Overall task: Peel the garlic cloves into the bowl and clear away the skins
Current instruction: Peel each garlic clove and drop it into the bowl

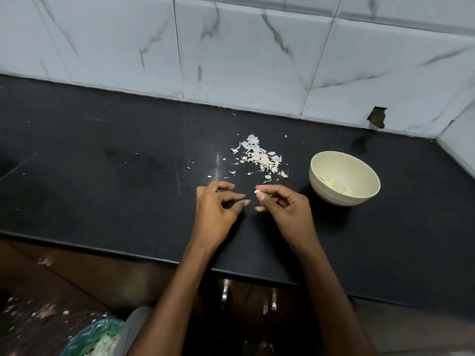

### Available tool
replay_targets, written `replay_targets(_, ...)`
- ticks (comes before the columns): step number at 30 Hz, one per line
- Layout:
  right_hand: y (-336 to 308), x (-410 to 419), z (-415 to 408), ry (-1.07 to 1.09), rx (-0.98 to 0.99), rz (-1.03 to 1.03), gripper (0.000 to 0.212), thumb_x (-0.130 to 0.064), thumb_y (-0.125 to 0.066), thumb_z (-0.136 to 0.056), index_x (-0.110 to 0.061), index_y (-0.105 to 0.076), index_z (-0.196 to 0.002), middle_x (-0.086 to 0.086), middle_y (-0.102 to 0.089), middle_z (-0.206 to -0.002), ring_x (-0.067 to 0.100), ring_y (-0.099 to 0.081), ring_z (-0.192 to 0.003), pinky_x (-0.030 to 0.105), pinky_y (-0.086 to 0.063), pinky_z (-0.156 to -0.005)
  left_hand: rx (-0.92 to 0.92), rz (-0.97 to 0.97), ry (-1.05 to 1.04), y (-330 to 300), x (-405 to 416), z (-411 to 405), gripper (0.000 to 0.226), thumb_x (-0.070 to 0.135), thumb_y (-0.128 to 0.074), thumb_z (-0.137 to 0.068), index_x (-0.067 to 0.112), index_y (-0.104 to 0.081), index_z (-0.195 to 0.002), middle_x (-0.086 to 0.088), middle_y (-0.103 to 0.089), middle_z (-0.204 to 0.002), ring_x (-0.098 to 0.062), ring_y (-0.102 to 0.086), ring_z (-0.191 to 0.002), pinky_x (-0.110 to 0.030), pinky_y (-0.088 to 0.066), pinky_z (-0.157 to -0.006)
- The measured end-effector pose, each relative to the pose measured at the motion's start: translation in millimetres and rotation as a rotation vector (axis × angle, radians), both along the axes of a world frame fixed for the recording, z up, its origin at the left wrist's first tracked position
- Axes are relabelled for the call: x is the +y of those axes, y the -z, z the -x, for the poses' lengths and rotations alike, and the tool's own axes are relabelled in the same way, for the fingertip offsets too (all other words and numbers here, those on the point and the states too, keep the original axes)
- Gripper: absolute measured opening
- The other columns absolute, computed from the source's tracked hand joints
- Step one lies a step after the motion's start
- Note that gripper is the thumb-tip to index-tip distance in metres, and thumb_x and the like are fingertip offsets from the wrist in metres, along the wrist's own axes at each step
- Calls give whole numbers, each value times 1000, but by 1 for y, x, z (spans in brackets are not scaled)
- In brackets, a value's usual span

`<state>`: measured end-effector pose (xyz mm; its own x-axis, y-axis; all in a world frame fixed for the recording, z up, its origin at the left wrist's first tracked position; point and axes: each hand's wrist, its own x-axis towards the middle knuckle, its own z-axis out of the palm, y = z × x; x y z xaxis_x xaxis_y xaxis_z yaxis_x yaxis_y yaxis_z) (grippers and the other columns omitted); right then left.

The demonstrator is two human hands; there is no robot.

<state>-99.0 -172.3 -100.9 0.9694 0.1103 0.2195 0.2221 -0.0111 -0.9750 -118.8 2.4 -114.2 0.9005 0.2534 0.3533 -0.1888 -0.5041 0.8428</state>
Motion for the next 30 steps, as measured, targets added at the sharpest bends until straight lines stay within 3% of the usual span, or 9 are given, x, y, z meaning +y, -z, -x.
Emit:
replay_targets(5,0,-2,0,-25,21,-34,15,0,-74,-93,-4,-74,-107,13,-78,-98,16,-73,-82,25,-59,-75,-77,250,152,-8,-1,4,15,19,-82,-89,21,-83,-104,9,-74,-99,-17,-67,-91,-28,-52,-82)
replay_targets(8,0,-1,1,-56,20,-48,11,0,-73,-93,0,-74,-105,12,-78,-96,15,-73,-82,27,-60,-76,-91,243,213,-10,-2,7,12,11,-78,-92,15,-83,-102,5,-76,-97,-15,-72,-94,-23,-53,-82)
replay_targets(12,0,-2,2,-76,31,-73,12,-1,-72,-95,1,-74,-107,15,-78,-100,19,-74,-83,32,-62,-78,-102,276,229,-7,-2,7,12,10,-78,-92,12,-83,-102,3,-77,-98,-21,-73,-93,-37,-59,-84)
replay_targets(18,-3,1,4,-113,97,-175,14,0,-69,-95,5,-71,-109,24,-76,-102,24,-73,-83,30,-62,-77,-91,308,258,-7,-2,8,14,7,-77,-92,11,-82,-105,1,-78,-100,-24,-74,-93,-45,-59,-86)
replay_targets(21,-3,1,5,-99,113,-198,13,0,-69,-95,4,-72,-108,24,-76,-98,28,-73,-85,30,-62,-77,-57,334,269,-7,-3,8,12,7,-77,-92,11,-82,-102,-2,-79,-95,-33,-73,-88,-42,-58,-81)
replay_targets(25,-1,4,9,-73,40,-134,15,0,-69,-96,4,-73,-110,13,-79,-97,21,-75,-86,29,-62,-78,-8,440,295,-9,-4,9,7,9,-78,-91,9,-80,-98,-5,-79,-90,-17,-71,-83,-30,-55,-78)
replay_targets(28,-2,5,9,-55,-61,-54,19,3,-69,-96,0,-76,-113,11,-78,-103,16,-76,-87,24,-59,-78,4,543,316,-12,-3,7,12,11,-81,-88,6,-78,-99,-11,-78,-93,-22,-70,-85,-35,-57,-78)
replay_targets(30,-2,5,9,-54,-122,-23,23,4,-72,-93,-6,-78,-114,11,-75,-106,13,-73,-88,22,-56,-81,-18,576,322,-13,-2,6,8,4,-77,-90,4,-77,-98,-11,-78,-92,-19,-70,-83,-30,-58,-73)
